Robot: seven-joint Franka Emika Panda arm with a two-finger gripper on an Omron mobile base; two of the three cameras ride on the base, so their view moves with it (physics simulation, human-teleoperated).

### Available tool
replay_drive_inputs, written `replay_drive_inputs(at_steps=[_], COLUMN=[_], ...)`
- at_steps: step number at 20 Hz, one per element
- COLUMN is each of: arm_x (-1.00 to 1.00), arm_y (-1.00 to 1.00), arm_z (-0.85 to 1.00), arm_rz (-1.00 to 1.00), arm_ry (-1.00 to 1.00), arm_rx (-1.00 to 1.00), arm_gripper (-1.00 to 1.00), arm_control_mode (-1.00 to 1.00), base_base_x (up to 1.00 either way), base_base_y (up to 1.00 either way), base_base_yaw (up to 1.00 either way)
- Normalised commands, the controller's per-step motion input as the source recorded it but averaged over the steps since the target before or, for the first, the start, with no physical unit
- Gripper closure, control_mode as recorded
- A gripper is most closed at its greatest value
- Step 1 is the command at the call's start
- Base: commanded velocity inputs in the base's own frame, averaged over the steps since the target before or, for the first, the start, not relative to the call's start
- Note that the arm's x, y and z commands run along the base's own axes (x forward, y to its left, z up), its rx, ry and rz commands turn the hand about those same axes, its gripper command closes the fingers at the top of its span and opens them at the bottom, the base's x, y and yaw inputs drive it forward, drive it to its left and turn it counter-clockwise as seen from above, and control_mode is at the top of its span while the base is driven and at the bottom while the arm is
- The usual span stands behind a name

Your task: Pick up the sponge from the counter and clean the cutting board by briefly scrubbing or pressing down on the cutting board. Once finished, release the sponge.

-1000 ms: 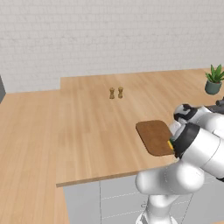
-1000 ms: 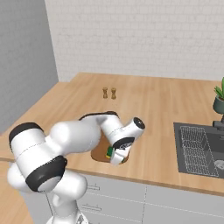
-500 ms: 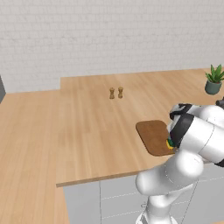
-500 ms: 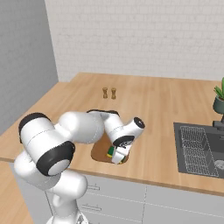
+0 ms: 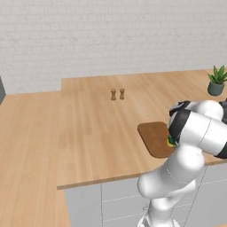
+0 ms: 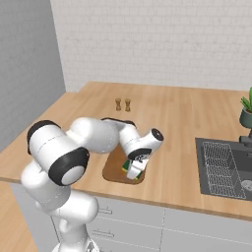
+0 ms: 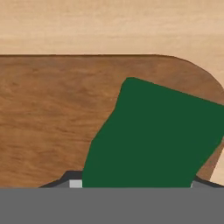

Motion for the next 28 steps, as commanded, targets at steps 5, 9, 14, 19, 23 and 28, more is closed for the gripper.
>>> replay_drive_inputs(at_steps=[5,9,14,19,23,28], arm_x=[0.28,0.41,0.49,0.56,0.51,0.46], arm_y=[0.00,0.00,0.00,0.01,0.05,0.05], arm_z=[-0.12,-0.14,-0.17,-0.14,-0.18,-0.19], arm_rz=[0.00,0.00,0.00,0.00,0.00,0.00], arm_ry=[-0.06,-0.05,-0.04,-0.01,-0.02,-0.04], arm_rx=[0.01,0.01,0.00,0.00,0.00,0.00], arm_gripper=[1.00,1.00,1.00,1.00,1.00,1.00], arm_control_mode=[-1.00,-1.00,-1.00,-1.00,-1.00,-1.00], base_base_x=[0.00,0.00,0.00,0.00,0.00,0.00], base_base_y=[0.00,0.00,0.00,0.00,0.00,0.00], base_base_yaw=[0.00,0.00,0.00,0.00,0.00,0.00])
